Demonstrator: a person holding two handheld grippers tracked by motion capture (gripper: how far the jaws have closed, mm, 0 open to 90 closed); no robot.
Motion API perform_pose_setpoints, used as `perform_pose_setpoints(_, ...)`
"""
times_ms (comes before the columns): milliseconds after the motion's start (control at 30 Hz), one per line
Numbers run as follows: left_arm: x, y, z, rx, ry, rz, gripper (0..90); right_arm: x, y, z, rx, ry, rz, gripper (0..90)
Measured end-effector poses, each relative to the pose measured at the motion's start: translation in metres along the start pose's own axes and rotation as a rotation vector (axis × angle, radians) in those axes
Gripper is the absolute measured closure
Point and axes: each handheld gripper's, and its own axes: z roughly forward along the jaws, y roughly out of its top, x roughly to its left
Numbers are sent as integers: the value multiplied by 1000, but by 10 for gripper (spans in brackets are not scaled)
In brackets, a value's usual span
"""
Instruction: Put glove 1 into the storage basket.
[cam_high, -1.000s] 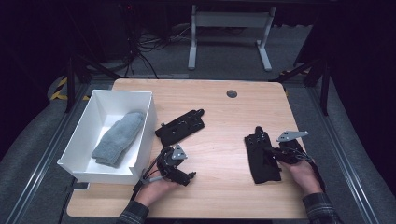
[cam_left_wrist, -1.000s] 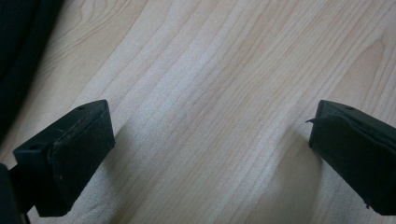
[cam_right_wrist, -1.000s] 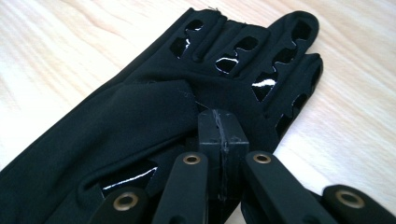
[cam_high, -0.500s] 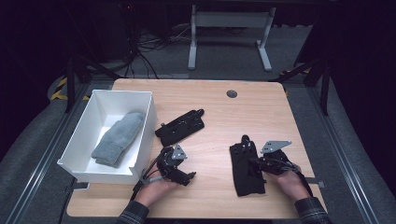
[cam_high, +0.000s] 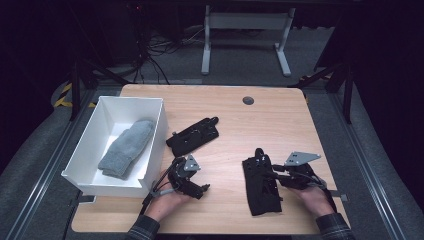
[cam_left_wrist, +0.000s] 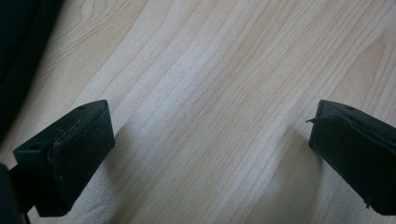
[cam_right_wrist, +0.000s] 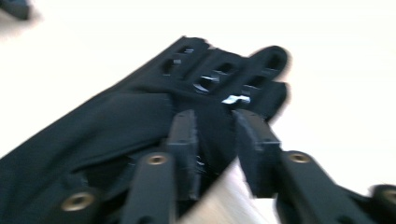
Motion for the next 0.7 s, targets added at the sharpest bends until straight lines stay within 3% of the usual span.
perform_pose_setpoints(133,0,0,0,0,-1,2,5,-16,-14,-7,-11,-64,63,445)
perform_pose_setpoints(233,2,1,-2,-6,-7,6,59,-27,-27,-13,-12,-109,94,387)
perform_pose_setpoints(367,4,5,-5,-1,11,-13,234,-37,-42,-18,-10,-134,137,329)
perform_pose_setpoints(500,8,14,-8,-9,11,-47,447,-39,-49,-18,-5,-145,138,284)
perform_pose_setpoints(567,11,19,-10,1,21,-65,614,-40,-52,-16,0,-149,140,246)
perform_pose_setpoints(700,18,31,-12,3,28,-99,853,-41,-54,-15,-9,-146,151,207)
